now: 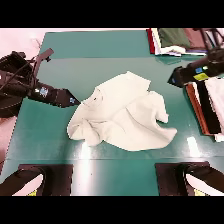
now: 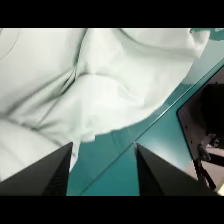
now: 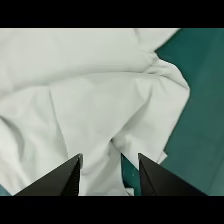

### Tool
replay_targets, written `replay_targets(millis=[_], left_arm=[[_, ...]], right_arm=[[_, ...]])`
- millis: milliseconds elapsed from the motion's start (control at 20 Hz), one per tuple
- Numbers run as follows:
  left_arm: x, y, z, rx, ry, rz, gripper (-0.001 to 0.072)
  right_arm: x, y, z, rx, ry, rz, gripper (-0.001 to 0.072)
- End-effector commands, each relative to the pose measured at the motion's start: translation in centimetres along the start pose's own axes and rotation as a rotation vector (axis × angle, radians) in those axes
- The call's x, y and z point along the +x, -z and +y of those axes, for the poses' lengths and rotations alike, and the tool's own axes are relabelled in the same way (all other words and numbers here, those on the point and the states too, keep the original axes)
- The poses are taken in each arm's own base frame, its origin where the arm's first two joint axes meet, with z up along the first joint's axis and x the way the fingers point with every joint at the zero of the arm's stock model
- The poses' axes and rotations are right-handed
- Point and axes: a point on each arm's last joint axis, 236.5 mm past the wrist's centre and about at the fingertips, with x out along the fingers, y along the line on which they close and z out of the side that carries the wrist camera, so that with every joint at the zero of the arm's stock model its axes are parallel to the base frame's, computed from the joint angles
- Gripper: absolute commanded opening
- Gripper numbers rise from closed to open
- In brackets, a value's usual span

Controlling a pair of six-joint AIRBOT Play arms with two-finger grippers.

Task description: Fold the shirts.

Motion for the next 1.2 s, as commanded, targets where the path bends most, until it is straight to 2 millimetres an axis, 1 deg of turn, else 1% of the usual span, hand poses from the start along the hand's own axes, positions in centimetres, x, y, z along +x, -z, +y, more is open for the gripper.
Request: replay_targets(millis=[0, 50, 100, 150, 300, 400, 450, 500, 550, 600, 650, 750, 900, 1050, 1150], left_arm=[[0.4, -4.7, 1.2, 0.063, -0.026, -0.205, 0.0468], [0.5, -6.7, 2.5, 0.062, -0.060, -0.276, 0.0468], [0.9, -8.2, 3.9, 0.039, -0.086, -0.320, 0.0468], [1.9, -9.3, 5.6, 0.012, -0.106, -0.338, 0.0468], [6.5, -11.9, 10.8, -0.066, -0.139, -0.299, 0.0469], [10.2, -13.7, 14.2, -0.106, -0.141, -0.255, 0.0470], [11.9, -14.0, 15.5, -0.120, -0.134, -0.220, 0.0470], [13.6, -14.1, 16.6, -0.132, -0.121, -0.178, 0.0514], [15.1, -14.0, 17.5, -0.144, -0.110, -0.147, 0.0591], [16.3, -13.9, 18.3, -0.153, -0.104, -0.122, 0.0591], [17.4, -13.7, 18.9, -0.156, -0.104, -0.106, 0.0591], [19.4, -13.2, 19.3, -0.153, -0.110, -0.086, 0.0591], [21.9, -12.9, 19.1, -0.119, -0.133, -0.081, 0.0591], [23.6, -12.0, 18.7, -0.091, -0.145, -0.050, 0.0591], [23.7, -12.1, 18.2, -0.083, -0.140, -0.051, 0.0586]], right_arm=[[-0.4, 1.3, -1.6, 0.082, -0.004, -0.011, 0.0412], [0.0, 1.4, -1.2, 0.098, -0.035, -0.012, 0.0411], [0.4, 1.5, -0.7, 0.112, -0.067, -0.007, 0.0411], [0.8, 1.5, -0.2, 0.118, -0.092, -0.004, 0.0411], [2.0, 1.6, 0.5, 0.134, -0.131, -0.005, 0.0410], [2.7, 2.1, 0.5, 0.141, -0.134, 0.015, 0.0410], [2.8, 2.3, 0.4, 0.144, -0.134, 0.018, 0.0409], [3.0, 2.2, 0.4, 0.145, -0.133, 0.017, 0.0409], [2.9, 2.2, 0.4, 0.146, -0.133, 0.014, 0.0409], [2.9, 2.2, 0.4, 0.153, -0.133, 0.014, 0.0409], [2.9, 2.2, 0.4, 0.156, -0.133, 0.014, 0.0409], [2.9, 2.2, 0.4, 0.159, -0.133, 0.014, 0.0409], [2.9, 2.2, 0.4, 0.162, -0.133, 0.015, 0.0409], [2.9, 2.2, 0.4, 0.162, -0.133, 0.016, 0.0408], [3.0, 2.2, 0.3, 0.161, -0.127, 0.015, 0.0408]])
